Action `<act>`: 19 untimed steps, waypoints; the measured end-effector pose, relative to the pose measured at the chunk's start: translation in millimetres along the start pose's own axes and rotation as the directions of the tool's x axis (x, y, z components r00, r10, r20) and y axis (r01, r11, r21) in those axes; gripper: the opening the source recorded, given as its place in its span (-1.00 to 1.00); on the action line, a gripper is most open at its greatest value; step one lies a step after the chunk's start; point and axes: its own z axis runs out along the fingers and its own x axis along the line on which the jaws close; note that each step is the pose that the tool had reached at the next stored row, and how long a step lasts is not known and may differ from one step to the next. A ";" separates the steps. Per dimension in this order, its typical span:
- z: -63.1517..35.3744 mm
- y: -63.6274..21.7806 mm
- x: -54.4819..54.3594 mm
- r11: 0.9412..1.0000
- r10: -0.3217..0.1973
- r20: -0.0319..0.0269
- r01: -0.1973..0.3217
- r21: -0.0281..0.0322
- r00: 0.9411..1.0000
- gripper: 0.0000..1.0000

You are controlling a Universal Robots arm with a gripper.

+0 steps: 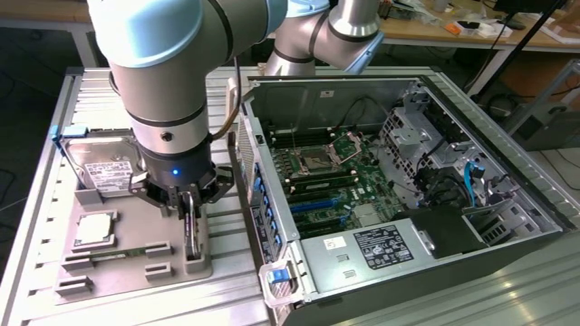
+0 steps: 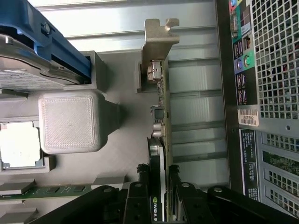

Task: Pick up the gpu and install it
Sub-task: 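Pick up the gpu and move the gpu toward the slot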

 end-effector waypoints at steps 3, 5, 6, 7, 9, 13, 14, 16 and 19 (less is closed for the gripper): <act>-3.7 0.2 -0.2 1.000 0.000 0.000 0.000 0.000 1.000 -0.46; -5.8 0.3 -0.2 1.000 0.000 0.000 0.000 0.000 1.000 -0.46; -7.1 0.3 -0.3 1.000 0.000 0.000 0.000 0.000 1.000 -0.46; -7.8 0.3 -0.3 1.000 0.000 0.000 0.000 0.000 1.000 -0.46; -9.3 0.4 -0.3 1.000 0.000 0.000 0.000 0.000 1.000 -0.46; -13.9 0.6 -0.5 1.000 0.000 0.000 0.000 0.000 1.000 -0.46; -13.9 0.6 -0.5 1.000 0.000 0.000 0.000 0.000 1.000 -0.46; -13.9 0.6 -0.5 1.000 0.000 0.000 0.000 0.000 1.000 -0.46; -14.0 0.6 -0.5 1.000 0.000 0.000 0.000 0.001 1.000 -0.47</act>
